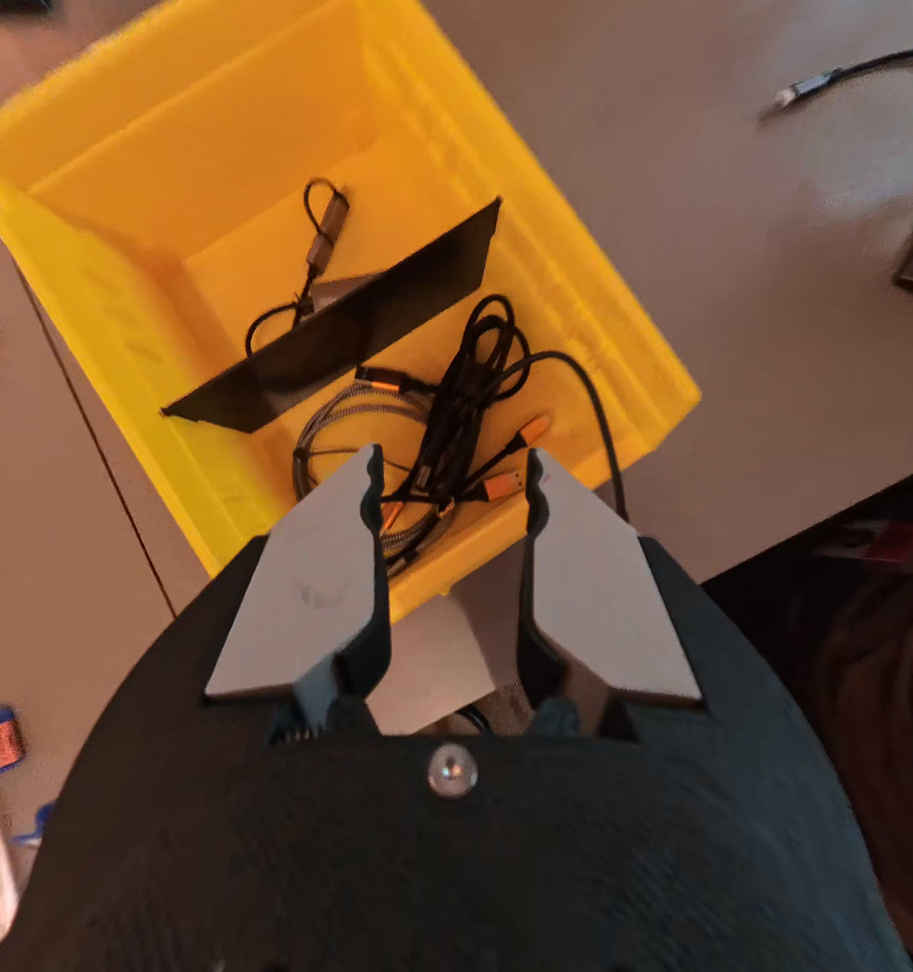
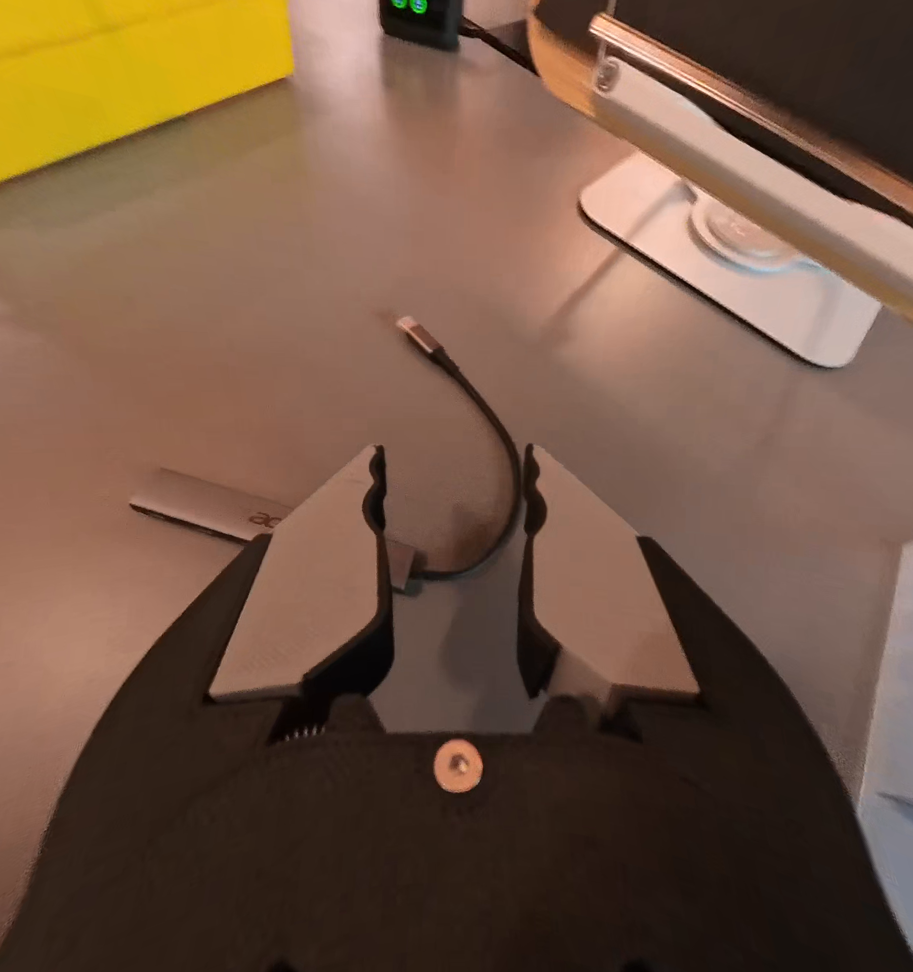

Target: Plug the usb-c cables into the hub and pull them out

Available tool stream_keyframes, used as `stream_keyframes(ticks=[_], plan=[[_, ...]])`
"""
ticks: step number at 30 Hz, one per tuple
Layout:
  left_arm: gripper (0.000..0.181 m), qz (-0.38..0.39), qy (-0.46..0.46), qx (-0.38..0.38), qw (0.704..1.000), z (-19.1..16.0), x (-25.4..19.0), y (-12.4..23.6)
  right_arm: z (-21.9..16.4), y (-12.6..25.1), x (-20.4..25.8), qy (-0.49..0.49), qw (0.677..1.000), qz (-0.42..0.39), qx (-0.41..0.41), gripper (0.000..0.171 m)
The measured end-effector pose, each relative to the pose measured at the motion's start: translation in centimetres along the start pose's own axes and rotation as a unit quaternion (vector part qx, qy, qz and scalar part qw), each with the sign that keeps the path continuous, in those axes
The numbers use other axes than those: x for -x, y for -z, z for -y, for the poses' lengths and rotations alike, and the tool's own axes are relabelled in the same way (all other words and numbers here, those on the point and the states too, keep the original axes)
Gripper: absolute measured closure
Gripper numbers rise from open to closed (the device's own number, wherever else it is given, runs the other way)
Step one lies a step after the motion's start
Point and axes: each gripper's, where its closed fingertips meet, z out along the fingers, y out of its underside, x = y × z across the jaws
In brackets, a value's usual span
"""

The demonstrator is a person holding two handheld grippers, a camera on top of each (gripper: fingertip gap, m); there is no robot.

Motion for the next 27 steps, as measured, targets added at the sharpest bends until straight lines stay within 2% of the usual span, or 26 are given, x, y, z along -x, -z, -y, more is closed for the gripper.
stream_keyframes(ticks=[4, 9, 11, 13, 16, 18, 19, 20, 24, 27], plan=[[0.135, -0.051, 0.001, 0.063, 0.997, -2.9, -0.5, -2.6, -0.7, -1.3, 1.0, 0.037, 0.999, -0.001, 0.006, 0.119], [0.138, -0.171, -0.025, 0.054, 0.983, -2.3, -6.6, -3.5, -1.8, -1.6, 0.6, -0.001, 1.000, 0.018, 0.008, 0.119], [0.137, -0.182, -0.026, 0.079, 0.980, -2.8, -7.6, -4.4, -1.5, -1.3, 0.3, -0.019, 1.000, 0.022, -0.006, 0.120], [0.138, -0.157, -0.035, 0.117, 0.980, -3.8, -7.1, -5.8, -1.1, -1.0, 0.2, -0.031, 0.999, 0.029, -0.020, 0.121], [0.158, -0.221, -0.029, 0.131, 0.966, -4.1, -9.0, -6.4, -1.0, -1.0, 0.3, -0.022, 0.999, 0.027, -0.023, 0.122], [0.159, -0.233, -0.034, 0.134, 0.962, -3.9, -9.1, -6.3, -1.2, -1.0, 0.5, -0.008, 1.000, 0.023, -0.018, 0.123], [0.162, -0.236, -0.038, 0.133, 0.962, -3.7, -8.9, -6.1, -1.2, -1.1, 0.6, -0.002, 1.000, 0.022, -0.017, 0.123], [0.175, -0.224, -0.038, 0.122, 0.966, -3.1, -8.3, -5.8, -1.2, -1.1, 0.7, 0.003, 1.000, 0.021, -0.017, 0.123], [0.175, -0.171, -0.012, 0.044, 0.984, 1.2, -4.3, -2.6, -1.3, -1.1, 0.8, 0.007, 1.000, 0.023, -0.013, 0.123], [0.179, -0.083, -0.011, -0.035, 0.996, 5.1, -0.7, 0.3, -1.4, -1.2, 0.8, 0.008, 1.000, 0.024, -0.012, 0.123]])
